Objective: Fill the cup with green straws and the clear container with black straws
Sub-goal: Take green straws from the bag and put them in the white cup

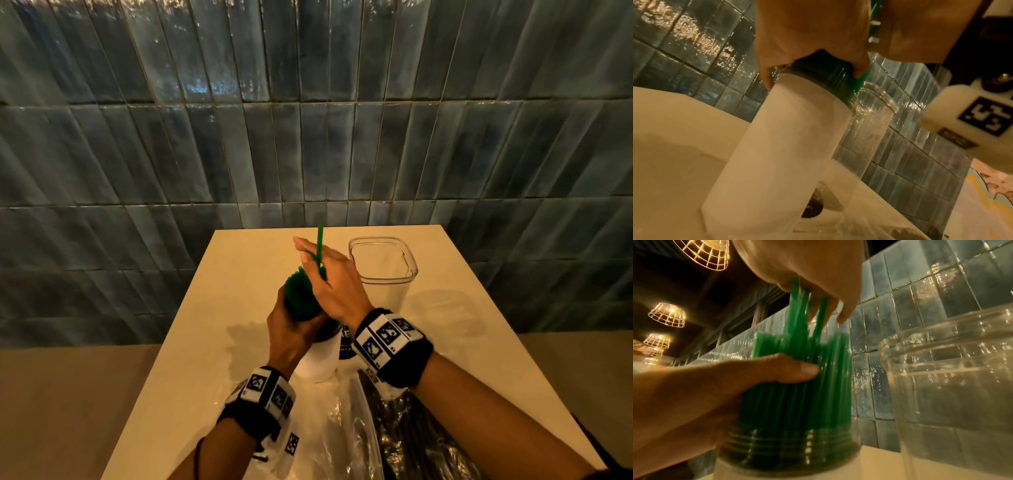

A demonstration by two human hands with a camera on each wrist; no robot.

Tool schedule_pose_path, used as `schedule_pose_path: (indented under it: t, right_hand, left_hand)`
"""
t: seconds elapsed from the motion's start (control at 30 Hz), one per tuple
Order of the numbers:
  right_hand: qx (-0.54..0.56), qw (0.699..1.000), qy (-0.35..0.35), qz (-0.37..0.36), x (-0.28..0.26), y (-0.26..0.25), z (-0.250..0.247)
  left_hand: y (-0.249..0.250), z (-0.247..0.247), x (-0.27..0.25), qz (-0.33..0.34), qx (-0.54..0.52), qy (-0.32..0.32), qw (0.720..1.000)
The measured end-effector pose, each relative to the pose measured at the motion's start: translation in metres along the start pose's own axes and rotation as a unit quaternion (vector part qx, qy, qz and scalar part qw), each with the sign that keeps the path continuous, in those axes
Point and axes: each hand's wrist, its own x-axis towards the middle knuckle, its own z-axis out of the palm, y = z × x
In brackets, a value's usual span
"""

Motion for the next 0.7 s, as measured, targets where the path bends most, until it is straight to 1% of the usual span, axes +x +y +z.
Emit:
schedule_pose_path:
  t: [0.03, 0.1, 0.17, 0.23, 0.3, 0.37, 0.4, 0.47, 0.5, 0.53, 0.57, 0.63, 0.7]
  right_hand:
    - [0.019, 1.000, -0.003, 0.011, 0.000, 0.003, 0.000]
    - [0.041, 0.999, 0.025, 0.009, -0.001, 0.006, -0.001]
    - [0.042, 0.998, 0.045, -0.025, -0.002, 0.004, -0.001]
    - [0.048, 0.994, 0.066, -0.078, -0.003, -0.001, 0.000]
    - [0.038, 0.987, 0.104, -0.115, -0.003, -0.005, 0.001]
    - [0.012, 0.982, 0.128, -0.138, -0.002, -0.008, 0.001]
    - [-0.013, 0.982, 0.124, -0.141, -0.001, -0.008, 0.001]
    - [-0.062, 0.987, 0.072, -0.128, -0.001, -0.003, 0.002]
    - [-0.082, 0.989, 0.040, -0.117, -0.003, 0.003, 0.004]
    - [-0.098, 0.989, 0.025, -0.111, -0.005, 0.008, 0.005]
    - [-0.100, 0.988, 0.030, -0.111, -0.007, 0.013, 0.006]
    - [-0.059, 0.989, 0.069, -0.113, -0.012, 0.017, 0.007]
    - [-0.019, 0.988, 0.108, -0.112, -0.013, 0.014, 0.006]
  left_hand:
    - [-0.001, -0.001, 0.000, 0.006, -0.004, -0.001, 1.000]
    - [0.000, -0.001, -0.003, 0.019, -0.014, -0.007, 1.000]
    - [0.002, 0.000, -0.005, 0.033, -0.034, -0.017, 0.999]
    - [0.001, 0.000, -0.004, 0.047, -0.032, -0.030, 0.998]
    - [-0.004, 0.001, -0.001, 0.063, 0.005, -0.036, 0.997]
    - [-0.003, 0.001, 0.002, 0.055, 0.051, -0.034, 0.997]
    - [-0.002, 0.002, 0.003, 0.043, 0.069, -0.034, 0.996]
    - [0.001, 0.003, 0.005, 0.026, 0.078, -0.023, 0.996]
    - [0.002, 0.003, 0.005, 0.034, 0.070, -0.008, 0.997]
    - [0.004, 0.002, 0.005, 0.055, 0.056, 0.010, 0.997]
    - [0.006, 0.002, 0.004, 0.076, 0.038, 0.028, 0.996]
    - [0.008, 0.001, 0.004, 0.095, 0.003, 0.045, 0.994]
    - [0.007, 0.001, 0.004, 0.096, -0.015, 0.029, 0.995]
